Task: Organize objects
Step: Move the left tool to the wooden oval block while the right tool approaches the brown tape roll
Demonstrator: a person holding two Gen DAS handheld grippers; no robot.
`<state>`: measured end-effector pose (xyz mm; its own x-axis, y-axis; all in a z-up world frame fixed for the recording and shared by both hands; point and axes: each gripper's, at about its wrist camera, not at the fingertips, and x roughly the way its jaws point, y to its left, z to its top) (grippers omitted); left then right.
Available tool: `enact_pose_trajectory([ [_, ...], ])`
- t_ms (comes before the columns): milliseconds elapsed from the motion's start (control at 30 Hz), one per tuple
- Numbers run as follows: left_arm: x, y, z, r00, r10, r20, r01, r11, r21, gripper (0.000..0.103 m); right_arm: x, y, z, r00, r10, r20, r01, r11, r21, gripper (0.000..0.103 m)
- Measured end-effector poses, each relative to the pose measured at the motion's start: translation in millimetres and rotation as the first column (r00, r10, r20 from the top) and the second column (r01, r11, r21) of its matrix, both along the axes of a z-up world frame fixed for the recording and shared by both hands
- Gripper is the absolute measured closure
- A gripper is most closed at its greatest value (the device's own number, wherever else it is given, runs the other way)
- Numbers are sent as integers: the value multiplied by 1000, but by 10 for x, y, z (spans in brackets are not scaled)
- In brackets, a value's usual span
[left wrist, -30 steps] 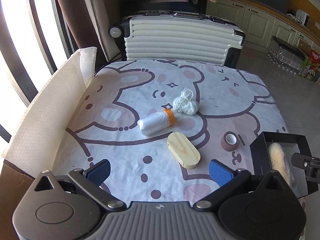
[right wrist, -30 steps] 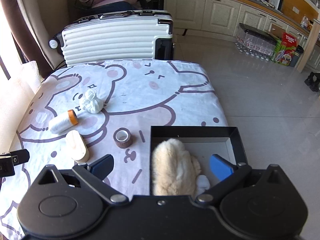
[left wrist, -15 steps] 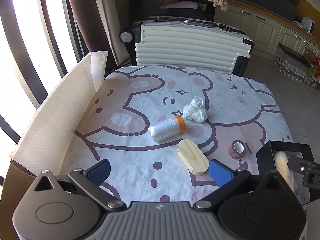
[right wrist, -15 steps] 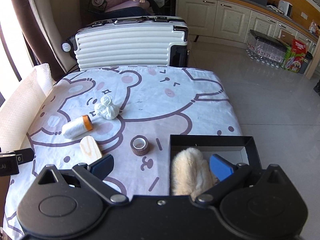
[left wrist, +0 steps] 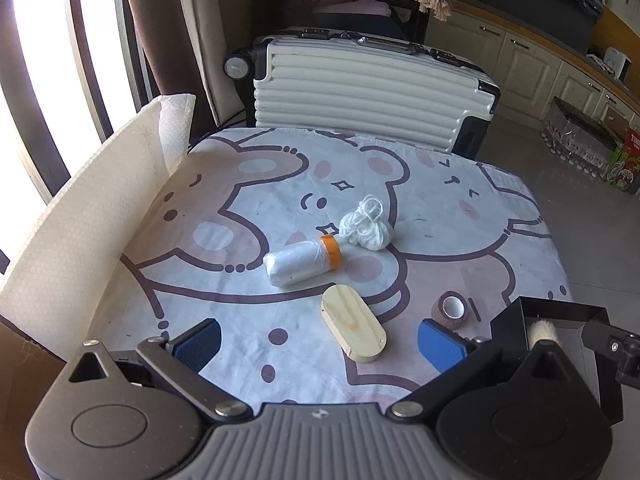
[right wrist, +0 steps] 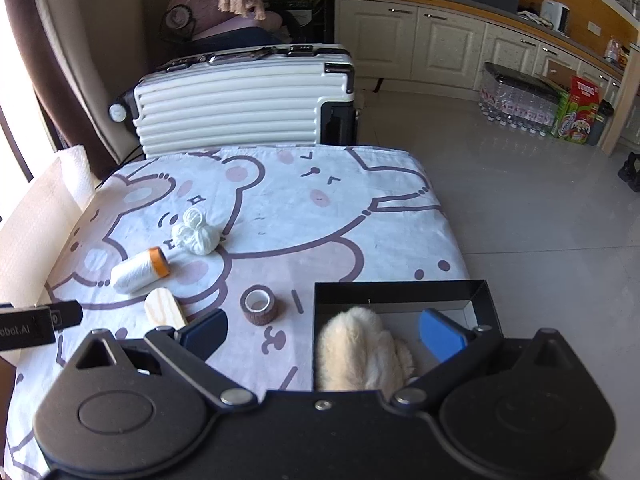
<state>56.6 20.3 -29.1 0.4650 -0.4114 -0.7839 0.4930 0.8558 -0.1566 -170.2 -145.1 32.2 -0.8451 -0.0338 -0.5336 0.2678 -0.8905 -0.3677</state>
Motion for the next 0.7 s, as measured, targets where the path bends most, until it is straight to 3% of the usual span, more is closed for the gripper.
enact_pose_trajectory([
  [233, 167, -92, -150, 997, 29, -78, -30, 999, -19, 8, -183, 1, 38, 1000, 1, 31, 1, 998, -57, 6],
  [700, 454, -432, -485, 985, 47, -165, -50, 999, -12, 13, -583, -196, -109, 998, 40, 48, -37, 997, -68, 7],
])
